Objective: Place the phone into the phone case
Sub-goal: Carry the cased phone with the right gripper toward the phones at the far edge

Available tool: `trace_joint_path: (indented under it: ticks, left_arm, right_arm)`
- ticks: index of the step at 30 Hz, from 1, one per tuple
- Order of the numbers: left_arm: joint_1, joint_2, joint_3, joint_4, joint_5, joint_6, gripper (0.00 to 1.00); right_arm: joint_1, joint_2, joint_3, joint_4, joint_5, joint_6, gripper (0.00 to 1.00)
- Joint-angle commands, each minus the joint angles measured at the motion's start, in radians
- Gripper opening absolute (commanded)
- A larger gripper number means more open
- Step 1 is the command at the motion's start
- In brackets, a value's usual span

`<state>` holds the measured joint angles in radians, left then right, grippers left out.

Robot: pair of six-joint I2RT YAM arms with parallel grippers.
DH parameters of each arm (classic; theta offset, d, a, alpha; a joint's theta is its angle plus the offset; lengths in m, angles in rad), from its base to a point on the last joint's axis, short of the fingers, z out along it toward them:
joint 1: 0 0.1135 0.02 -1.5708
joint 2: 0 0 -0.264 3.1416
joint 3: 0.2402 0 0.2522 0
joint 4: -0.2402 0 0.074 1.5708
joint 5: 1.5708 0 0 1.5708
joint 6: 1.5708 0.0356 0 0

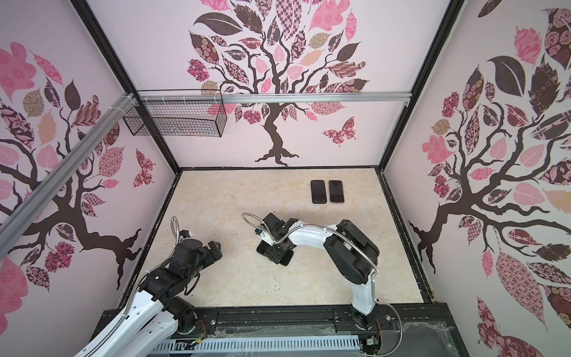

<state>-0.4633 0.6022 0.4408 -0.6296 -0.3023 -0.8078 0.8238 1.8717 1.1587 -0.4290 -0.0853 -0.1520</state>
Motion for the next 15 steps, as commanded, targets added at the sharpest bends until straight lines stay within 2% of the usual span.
trace_joint_path:
  ticks: [1,6,15]
  left_arm:
    - [0.005,-0.007,-0.028,0.009,0.002,0.013,0.97]
    - [0.005,-0.005,-0.025,0.012,0.006,0.015,0.97]
    - [0.005,-0.002,-0.023,0.012,0.011,0.016,0.97]
  right_arm:
    - [-0.065,-0.056,-0.046,0.04,-0.07,0.117,0.34]
    - [-0.092,-0.12,-0.013,0.045,-0.043,0.192,0.32]
    - [-0.172,-0.079,0.121,-0.003,0.061,0.273,0.25]
